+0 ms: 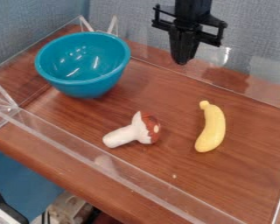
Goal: Put the yellow object in the blue bowl
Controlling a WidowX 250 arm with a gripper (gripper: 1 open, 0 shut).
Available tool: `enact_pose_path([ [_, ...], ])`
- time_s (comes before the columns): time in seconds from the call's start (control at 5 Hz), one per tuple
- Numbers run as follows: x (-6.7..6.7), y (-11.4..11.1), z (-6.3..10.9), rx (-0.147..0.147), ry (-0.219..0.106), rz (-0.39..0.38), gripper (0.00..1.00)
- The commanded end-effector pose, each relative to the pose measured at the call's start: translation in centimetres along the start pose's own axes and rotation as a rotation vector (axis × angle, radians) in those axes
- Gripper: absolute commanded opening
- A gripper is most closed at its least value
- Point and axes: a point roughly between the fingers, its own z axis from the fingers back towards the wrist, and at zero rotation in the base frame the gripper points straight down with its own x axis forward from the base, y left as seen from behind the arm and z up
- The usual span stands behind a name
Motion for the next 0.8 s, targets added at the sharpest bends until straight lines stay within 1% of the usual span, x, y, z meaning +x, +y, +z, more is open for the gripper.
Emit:
enact_pose_path([
  [0.0, -0.9, 1.0, 3.4, 0.004, -0.099, -0.002, 0.00],
  [0.2, -1.5, 0.6, 3.6, 0.000, -0.112, -0.006, 0.00],
  [0.6, -0.8, -2.0, 3.8, -0.011, -0.128, -0.050, 0.00],
])
